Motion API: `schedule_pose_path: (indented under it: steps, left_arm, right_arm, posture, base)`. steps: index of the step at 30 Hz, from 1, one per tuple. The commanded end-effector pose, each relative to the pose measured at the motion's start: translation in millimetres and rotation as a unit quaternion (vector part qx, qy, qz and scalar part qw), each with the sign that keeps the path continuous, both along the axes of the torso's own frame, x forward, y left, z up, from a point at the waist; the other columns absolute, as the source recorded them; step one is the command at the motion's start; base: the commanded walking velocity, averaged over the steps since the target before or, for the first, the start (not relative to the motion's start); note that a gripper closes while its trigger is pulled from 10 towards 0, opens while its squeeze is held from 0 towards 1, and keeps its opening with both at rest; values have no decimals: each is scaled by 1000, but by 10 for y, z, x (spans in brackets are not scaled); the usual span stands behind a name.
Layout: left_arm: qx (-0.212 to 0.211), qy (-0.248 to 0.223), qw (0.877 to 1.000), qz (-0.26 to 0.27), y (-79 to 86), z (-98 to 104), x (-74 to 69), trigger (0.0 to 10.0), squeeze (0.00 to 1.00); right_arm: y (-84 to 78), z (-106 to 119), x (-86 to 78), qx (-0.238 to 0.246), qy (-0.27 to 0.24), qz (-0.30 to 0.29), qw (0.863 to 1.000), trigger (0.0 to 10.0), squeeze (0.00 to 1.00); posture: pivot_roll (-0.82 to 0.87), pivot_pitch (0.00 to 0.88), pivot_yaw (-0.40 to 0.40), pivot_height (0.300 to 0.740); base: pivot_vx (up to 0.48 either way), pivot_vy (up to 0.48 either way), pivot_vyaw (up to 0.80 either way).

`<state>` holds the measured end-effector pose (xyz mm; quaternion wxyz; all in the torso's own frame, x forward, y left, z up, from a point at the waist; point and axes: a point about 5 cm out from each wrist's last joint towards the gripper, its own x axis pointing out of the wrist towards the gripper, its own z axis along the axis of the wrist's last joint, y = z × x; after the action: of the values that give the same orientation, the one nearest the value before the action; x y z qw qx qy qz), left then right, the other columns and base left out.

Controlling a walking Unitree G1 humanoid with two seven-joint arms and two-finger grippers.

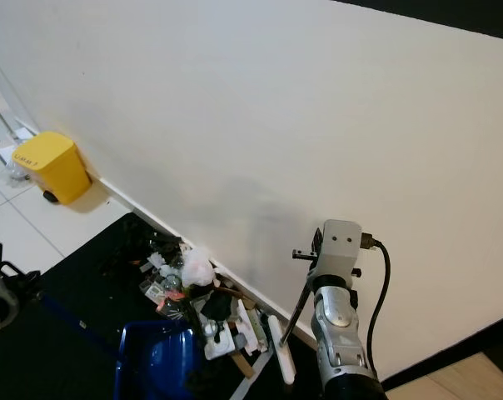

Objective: Sweep floor

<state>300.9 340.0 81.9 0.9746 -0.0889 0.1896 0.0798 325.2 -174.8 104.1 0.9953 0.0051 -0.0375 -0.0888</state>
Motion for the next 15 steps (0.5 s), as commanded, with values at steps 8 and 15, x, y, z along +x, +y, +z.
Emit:
schedule_pose_path:
  steps: [8,15]
  left_arm:
    - [3,29,997,-65,-387,-100,164,10000,0]
    - [-10,31,997,-73,-507,-105,225,10000,0]
  right_arm:
    - [28,35,57,-34,-17,2,999,10000,0]
    - [47,92,137,-35,-35,8,999,10000,0]
  posture:
    - [19,181,47,740]
    - [28,206,50,740]
  base:
    - [0,0,0]
    - [0,0,0]
